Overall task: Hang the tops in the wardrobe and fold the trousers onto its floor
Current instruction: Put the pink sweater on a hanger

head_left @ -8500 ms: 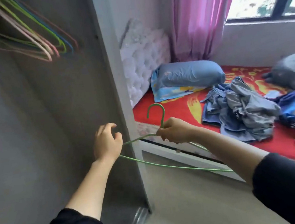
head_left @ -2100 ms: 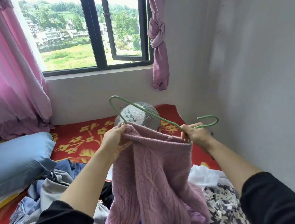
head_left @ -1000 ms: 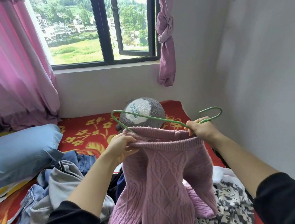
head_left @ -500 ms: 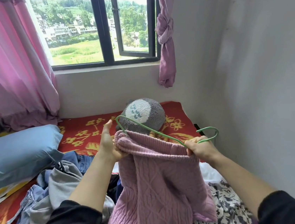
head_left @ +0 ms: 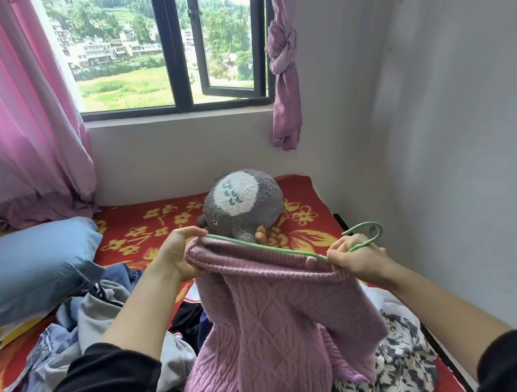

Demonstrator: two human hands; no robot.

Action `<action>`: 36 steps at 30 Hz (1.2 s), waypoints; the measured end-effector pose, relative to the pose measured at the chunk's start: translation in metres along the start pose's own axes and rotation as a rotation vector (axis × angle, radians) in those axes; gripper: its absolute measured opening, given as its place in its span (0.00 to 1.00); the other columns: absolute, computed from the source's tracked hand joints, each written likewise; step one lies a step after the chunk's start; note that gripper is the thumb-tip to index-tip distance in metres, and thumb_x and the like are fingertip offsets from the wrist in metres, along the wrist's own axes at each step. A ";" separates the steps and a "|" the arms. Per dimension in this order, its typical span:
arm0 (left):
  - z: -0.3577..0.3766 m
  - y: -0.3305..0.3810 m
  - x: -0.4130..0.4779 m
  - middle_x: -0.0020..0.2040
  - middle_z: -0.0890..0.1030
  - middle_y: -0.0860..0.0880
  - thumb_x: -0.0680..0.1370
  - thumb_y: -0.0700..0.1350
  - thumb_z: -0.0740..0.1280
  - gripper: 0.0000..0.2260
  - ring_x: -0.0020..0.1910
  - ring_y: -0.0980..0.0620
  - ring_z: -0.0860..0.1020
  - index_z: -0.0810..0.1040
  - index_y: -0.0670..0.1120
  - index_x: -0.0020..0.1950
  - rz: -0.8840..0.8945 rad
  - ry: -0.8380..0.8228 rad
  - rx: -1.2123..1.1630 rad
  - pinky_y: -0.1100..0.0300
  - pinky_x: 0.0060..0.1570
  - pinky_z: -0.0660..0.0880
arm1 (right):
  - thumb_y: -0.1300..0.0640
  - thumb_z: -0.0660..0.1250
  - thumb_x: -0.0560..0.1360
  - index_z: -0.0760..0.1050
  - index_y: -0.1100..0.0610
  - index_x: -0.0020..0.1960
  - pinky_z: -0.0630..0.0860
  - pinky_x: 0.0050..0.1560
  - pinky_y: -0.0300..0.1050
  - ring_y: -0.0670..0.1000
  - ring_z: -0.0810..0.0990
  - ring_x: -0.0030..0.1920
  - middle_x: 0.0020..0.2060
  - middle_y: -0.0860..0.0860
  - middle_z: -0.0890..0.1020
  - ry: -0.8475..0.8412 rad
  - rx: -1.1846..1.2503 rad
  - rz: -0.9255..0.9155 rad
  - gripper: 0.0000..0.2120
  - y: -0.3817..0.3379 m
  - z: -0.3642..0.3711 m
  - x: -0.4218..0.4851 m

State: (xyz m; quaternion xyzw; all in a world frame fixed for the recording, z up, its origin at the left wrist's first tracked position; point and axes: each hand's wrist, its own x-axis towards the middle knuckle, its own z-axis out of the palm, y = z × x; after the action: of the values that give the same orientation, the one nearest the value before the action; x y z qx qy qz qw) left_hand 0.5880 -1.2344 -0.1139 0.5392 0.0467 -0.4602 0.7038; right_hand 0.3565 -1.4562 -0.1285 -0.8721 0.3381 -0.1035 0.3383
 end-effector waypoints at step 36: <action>-0.047 -0.054 -0.115 0.38 0.79 0.51 0.80 0.54 0.61 0.08 0.43 0.44 0.78 0.76 0.53 0.46 1.197 0.976 1.135 0.50 0.45 0.64 | 0.40 0.64 0.75 0.73 0.53 0.45 0.68 0.57 0.53 0.51 0.77 0.47 0.41 0.47 0.78 0.217 0.071 -0.617 0.15 -0.131 -0.007 -0.012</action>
State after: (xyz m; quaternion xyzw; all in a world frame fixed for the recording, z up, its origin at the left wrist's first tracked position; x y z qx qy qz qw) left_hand 0.5044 -1.1279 -0.1074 0.8666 -0.1785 0.2974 0.3588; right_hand 0.4131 -1.3810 -0.0360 -0.9049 0.0880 -0.3052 0.2832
